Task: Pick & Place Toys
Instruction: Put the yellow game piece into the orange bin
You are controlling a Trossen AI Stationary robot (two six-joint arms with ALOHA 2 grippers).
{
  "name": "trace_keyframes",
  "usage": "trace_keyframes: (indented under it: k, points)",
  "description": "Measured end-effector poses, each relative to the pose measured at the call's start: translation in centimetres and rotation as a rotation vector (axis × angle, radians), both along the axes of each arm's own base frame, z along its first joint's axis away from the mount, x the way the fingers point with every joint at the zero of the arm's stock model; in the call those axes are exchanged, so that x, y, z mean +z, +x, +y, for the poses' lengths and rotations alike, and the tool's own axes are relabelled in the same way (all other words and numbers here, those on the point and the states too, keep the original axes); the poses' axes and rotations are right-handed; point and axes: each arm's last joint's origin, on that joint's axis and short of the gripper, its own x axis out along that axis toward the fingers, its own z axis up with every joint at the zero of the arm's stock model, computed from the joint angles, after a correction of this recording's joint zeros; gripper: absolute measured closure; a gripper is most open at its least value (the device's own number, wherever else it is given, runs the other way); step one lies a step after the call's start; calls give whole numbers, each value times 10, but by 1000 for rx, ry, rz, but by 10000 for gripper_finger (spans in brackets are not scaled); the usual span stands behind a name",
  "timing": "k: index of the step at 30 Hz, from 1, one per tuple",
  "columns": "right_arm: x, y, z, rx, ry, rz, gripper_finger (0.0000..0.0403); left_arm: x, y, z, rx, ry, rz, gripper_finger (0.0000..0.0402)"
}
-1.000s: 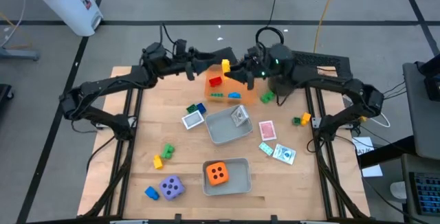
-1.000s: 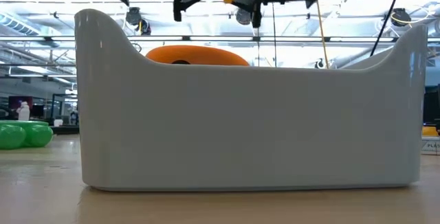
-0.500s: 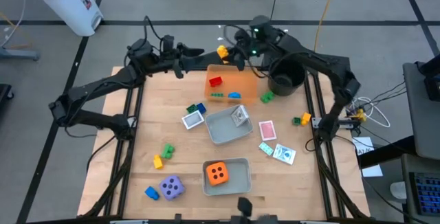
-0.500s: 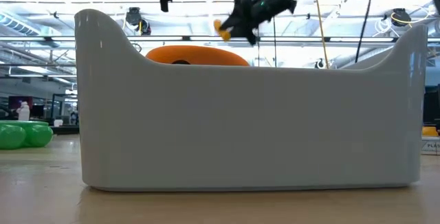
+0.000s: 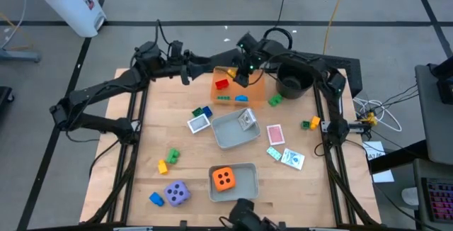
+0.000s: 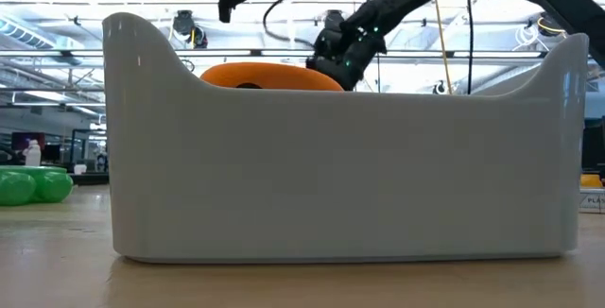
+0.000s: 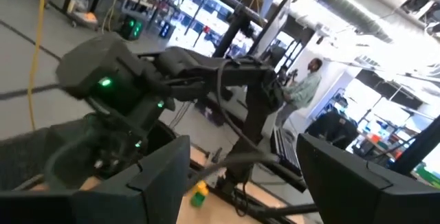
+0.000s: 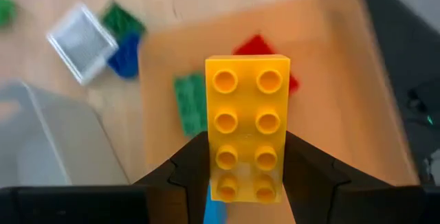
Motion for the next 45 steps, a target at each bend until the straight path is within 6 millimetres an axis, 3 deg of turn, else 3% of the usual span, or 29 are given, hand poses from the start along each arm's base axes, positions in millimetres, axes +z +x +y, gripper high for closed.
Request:
trace_keyframes:
  k: [10, 18, 27, 45]
  points:
    - [-36, 26, 24, 125, -80, 137, 264, -1, 0, 0, -1, -7, 12, 128]
    - [-43, 45, 36, 158, -151, 109, 263, -2, 1, -1, -4, -18, 15, 128]
    - [-69, 47, 35, 125, -97, 184, 263, -2, 1, -1, -5, -40, 13, 128]
    - [-74, 47, 33, 99, -130, 190, 262, -3, 2, -2, -14, -64, 18, 128]
